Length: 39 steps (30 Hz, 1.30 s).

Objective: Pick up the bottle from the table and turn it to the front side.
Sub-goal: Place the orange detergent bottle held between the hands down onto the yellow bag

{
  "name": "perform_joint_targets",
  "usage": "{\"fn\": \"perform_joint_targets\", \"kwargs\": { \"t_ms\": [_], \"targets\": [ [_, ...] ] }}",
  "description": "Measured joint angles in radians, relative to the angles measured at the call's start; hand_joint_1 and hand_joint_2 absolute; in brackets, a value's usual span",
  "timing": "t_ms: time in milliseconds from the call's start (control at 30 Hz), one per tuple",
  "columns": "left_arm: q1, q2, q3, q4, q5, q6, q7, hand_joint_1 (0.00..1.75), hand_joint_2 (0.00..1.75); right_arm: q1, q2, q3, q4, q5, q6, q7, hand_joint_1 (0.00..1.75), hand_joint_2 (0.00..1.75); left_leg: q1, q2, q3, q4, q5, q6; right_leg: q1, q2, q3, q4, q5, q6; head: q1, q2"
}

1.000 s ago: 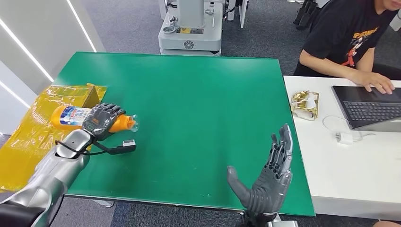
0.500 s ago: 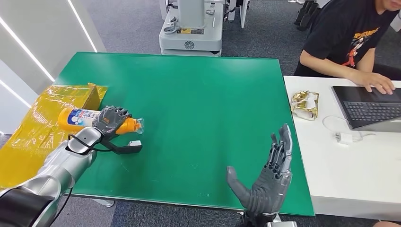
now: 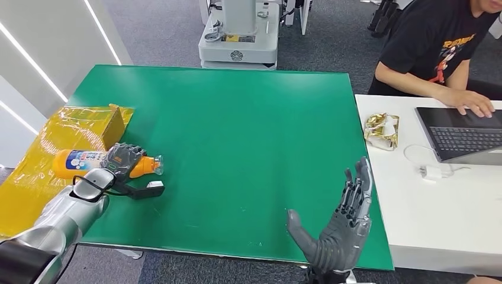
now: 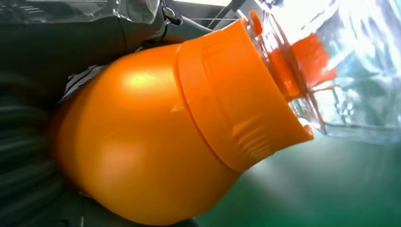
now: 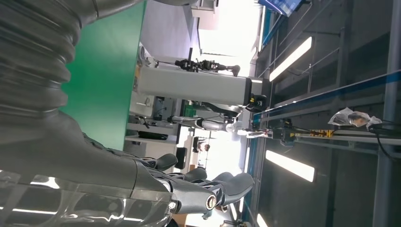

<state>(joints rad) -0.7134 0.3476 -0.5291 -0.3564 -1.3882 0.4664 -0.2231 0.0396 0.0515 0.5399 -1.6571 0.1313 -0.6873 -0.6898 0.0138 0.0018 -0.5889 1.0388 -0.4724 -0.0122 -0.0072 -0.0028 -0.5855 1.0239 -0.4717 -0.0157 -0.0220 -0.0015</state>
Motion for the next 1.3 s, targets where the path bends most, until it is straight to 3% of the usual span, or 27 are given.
{"fn": "perform_joint_targets", "kwargs": {
  "t_ms": [233, 267, 367, 400, 967, 1133, 1300],
  "targets": [
    [0.01, 0.006, 0.0, 0.0, 0.0, 0.011, -0.002, 1.75, 1.75, 0.002, 0.0, -0.002, -0.004, 0.009, 0.012, 0.004, 0.0, 1.75, 0.0, 0.0, 0.0, 0.0, 0.0, 0.0, 0.0, 0.0, 0.0, 0.0, 0.0, 0.0, 0.0, 0.0],
    [0.012, 0.006, 0.0, 0.0, 0.0, 0.016, -0.004, 1.66, 1.75, 0.003, 0.0, -0.004, -0.004, 0.011, 0.015, 0.005, 0.0, 1.75, 0.0, 0.0, 0.0, 0.0, 0.0, 0.0, 0.0, 0.0, 0.0, 0.0, 0.0, 0.0, 0.0, 0.0],
    [0.018, 0.002, 0.0, 0.0, -0.003, 0.027, -0.005, 0.35, 1.75, 0.007, 0.001, -0.008, -0.008, 0.019, 0.018, 0.007, 0.0, 1.75, 0.0, 0.0, 0.0, 0.0, 0.0, 0.0, 0.0, 0.0, 0.0, 0.0, 0.0, 0.0, 0.0, 0.0],
    [0.019, -0.001, 0.0, 0.0, -0.007, 0.029, -0.002, 0.0, 1.75, 0.008, 0.002, -0.009, -0.009, 0.021, 0.02, 0.008, 0.0, 1.75, 0.0, 0.0, 0.0, 0.0, 0.0, 0.0, 0.0, 0.0, 0.0, 0.0, 0.0, 0.0, 0.0, 0.0],
    [0.039, -0.02, 0.004, 0.0, -0.017, 0.101, 0.041, 0.0, 1.75, 0.011, 0.004, -0.016, -0.009, 0.007, 0.022, 0.005, 0.0, 1.75, 0.0, -0.001, 0.001, 0.0, 0.0, 0.0, 0.0, -0.001, 0.002, 0.0, 0.0, 0.0, 0.0, 0.0],
    [0.083, -0.021, 0.033, -0.002, 0.023, 0.206, 0.048, 0.0, 1.75, 0.012, 0.004, -0.016, -0.008, -0.011, 0.009, 0.002, 0.0, 1.75, 0.0, 0.0, 0.001, 0.0, 0.0, 0.0, 0.0, 0.0, 0.001, 0.0, 0.0, 0.0, 0.0, 0.0],
    [0.154, -0.021, 0.095, -0.078, 0.01, 0.228, 0.064, 0.0, 1.75, 0.012, 0.004, -0.016, -0.004, -0.025, -0.003, -0.009, 0.0, 1.75, -0.001, 0.001, 0.002, -0.001, 0.0, 0.0, 0.0, 0.001, 0.002, 0.0, 0.0, 0.0, 0.0, 0.0]
  ]
}}
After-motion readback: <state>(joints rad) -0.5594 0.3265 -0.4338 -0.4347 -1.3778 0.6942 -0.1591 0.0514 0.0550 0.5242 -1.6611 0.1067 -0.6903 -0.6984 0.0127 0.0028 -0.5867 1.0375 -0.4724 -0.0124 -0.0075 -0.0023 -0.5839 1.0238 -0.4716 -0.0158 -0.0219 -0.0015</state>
